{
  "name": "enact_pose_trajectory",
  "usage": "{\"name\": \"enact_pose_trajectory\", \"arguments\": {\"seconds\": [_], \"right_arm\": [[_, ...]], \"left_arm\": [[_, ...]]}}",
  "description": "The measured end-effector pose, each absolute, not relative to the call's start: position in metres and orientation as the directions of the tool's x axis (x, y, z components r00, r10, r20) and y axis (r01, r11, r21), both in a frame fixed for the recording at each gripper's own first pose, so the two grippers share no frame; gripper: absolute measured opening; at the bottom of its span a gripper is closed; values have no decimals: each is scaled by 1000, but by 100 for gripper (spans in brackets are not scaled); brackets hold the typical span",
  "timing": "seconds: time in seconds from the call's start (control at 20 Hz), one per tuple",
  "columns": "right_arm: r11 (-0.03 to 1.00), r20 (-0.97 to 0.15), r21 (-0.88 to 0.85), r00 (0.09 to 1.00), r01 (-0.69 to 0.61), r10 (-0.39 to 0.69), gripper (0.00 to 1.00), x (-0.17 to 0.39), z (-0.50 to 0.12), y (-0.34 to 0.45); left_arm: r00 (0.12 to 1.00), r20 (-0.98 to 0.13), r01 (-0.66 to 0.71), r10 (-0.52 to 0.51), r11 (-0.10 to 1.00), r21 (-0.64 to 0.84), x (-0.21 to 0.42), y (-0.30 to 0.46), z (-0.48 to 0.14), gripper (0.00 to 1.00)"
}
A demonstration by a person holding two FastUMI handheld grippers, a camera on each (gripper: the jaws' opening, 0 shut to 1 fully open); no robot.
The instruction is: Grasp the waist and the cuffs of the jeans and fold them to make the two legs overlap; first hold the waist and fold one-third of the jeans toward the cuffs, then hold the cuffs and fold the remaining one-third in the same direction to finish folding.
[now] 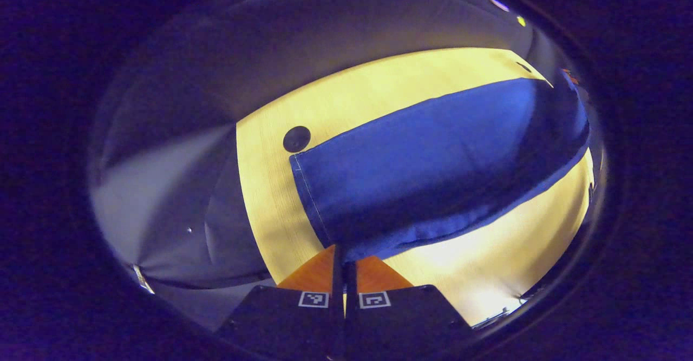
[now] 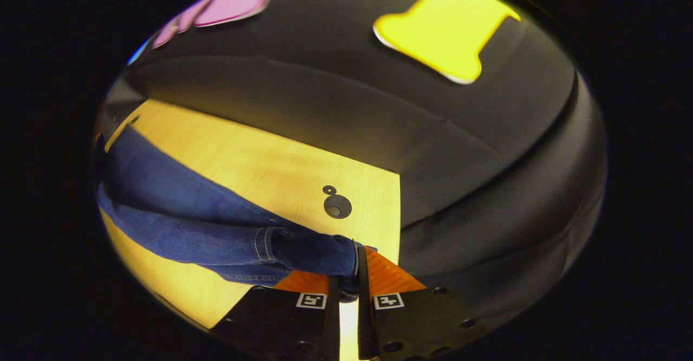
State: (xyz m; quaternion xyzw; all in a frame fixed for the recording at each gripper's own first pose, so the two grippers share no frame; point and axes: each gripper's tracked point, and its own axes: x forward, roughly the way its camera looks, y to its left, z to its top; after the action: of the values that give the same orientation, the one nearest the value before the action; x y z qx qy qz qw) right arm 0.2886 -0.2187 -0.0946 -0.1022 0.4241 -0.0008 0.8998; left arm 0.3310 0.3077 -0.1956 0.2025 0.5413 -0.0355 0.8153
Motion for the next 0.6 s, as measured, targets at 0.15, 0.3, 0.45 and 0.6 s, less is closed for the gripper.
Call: {"name": "enact_pose_trajectory", "arguments": {"seconds": [0.15,0.3,0.45,0.6], "right_arm": [[996,-805,-81,586,38,-88,16,302,-70,-222],[995,-831,-28,551,96,-76,36,303,-23,-226],[993,-794,-55,598,104,-107,61,299,50,-227],[982,-744,26,659,189,-107,77,267,115,-219]], "left_arm": [[423,-884,194,198,933,302,370,303,-226,6],[441,-877,153,190,947,283,379,292,-244,10],[525,-842,111,124,971,212,384,279,-237,70],[688,-710,23,150,973,229,394,280,-201,99]]}}
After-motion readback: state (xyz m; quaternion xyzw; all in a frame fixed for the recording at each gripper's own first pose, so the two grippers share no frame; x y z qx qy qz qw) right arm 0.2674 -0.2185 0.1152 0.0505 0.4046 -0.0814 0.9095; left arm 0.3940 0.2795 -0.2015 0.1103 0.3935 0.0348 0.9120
